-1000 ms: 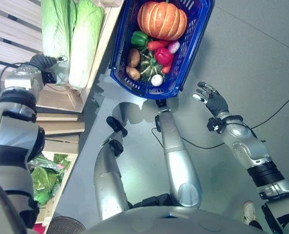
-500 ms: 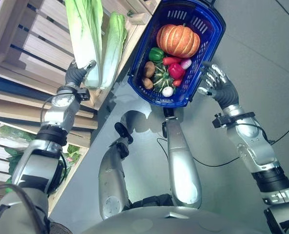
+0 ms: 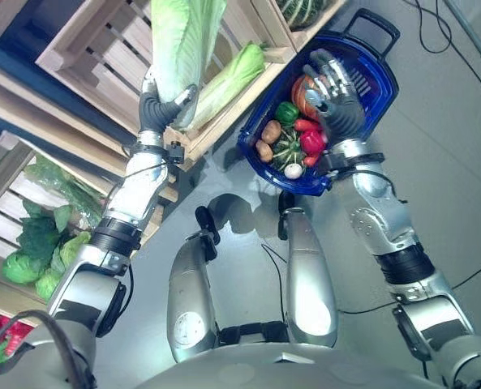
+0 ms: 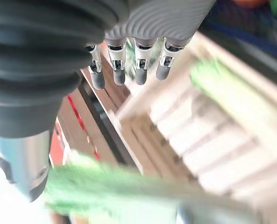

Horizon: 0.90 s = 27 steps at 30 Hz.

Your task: Pick up fruits and vegetables into the basket

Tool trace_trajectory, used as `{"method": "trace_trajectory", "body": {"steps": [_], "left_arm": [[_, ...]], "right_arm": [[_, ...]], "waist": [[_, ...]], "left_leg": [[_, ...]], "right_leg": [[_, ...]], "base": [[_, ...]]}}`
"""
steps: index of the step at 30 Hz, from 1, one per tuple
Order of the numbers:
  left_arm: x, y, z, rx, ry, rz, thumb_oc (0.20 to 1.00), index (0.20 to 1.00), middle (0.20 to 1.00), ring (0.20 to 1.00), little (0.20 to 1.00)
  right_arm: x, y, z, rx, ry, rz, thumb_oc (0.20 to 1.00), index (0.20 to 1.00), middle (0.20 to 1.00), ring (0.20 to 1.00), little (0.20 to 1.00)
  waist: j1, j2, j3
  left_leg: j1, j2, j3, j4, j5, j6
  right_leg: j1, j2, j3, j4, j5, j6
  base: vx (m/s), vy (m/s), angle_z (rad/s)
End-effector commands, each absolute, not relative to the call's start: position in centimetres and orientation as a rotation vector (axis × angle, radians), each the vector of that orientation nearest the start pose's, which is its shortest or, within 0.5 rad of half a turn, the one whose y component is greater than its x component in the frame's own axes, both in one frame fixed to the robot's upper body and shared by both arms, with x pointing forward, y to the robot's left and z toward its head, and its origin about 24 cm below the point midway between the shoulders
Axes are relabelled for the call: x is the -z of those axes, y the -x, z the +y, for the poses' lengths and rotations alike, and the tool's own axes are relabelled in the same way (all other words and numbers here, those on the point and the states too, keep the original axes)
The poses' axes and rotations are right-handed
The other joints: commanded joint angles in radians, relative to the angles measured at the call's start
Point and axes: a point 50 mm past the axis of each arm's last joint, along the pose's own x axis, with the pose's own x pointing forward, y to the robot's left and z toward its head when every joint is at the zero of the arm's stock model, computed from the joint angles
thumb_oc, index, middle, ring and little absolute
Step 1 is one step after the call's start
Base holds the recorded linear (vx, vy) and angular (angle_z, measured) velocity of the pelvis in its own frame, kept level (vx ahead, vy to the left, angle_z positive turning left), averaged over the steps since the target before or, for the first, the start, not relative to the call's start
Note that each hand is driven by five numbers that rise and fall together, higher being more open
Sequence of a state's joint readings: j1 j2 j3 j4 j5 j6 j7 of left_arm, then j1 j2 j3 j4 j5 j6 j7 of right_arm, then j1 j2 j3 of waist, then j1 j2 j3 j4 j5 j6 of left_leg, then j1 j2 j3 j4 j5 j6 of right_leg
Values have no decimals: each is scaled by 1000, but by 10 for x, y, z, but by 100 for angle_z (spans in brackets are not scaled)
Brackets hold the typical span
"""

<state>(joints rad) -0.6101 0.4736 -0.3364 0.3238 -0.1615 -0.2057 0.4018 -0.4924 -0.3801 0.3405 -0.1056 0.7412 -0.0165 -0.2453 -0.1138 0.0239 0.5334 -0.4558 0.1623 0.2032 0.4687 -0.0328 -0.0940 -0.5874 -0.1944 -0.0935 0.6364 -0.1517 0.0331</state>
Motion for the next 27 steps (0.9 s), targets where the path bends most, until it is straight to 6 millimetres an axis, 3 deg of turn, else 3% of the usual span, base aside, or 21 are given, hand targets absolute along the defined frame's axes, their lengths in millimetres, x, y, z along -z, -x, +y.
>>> {"method": "trace_trajectory", "body": {"steps": [1, 13, 27], "left_arm": [[-207, -336, 138, -18, -439, -753, 200, 200, 200, 200, 200], [-204, -330, 108, 100, -716, -838, 200, 200, 200, 200, 200], [-199, -329, 87, 261, -1036, -855, 200, 200, 200, 200, 200]], "right_arm": [[-202, -303, -83, -401, -523, -363, 1000, 1000, 1000, 1000, 1000], [-190, -307, -58, -488, -723, -208, 1000, 1000, 1000, 1000, 1000], [-185, -314, -52, -534, -656, -137, 1000, 1000, 1000, 1000, 1000]], "waist": [[25, -35, -13], [60, -58, -13], [70, -63, -14]], "left_leg": [[22, -23, 48, 43, -87, 60], [101, -23, 29, 38, -93, 64], [117, -23, 21, 39, -103, 62]], "right_leg": [[70, 11, -49, -94, 38, 6], [172, 2, -80, -112, 42, 16], [199, -2, -90, -121, 38, 25]], "base": [[-49, -162, 20], [28, -66, 9], [4, -8, 0]]}}
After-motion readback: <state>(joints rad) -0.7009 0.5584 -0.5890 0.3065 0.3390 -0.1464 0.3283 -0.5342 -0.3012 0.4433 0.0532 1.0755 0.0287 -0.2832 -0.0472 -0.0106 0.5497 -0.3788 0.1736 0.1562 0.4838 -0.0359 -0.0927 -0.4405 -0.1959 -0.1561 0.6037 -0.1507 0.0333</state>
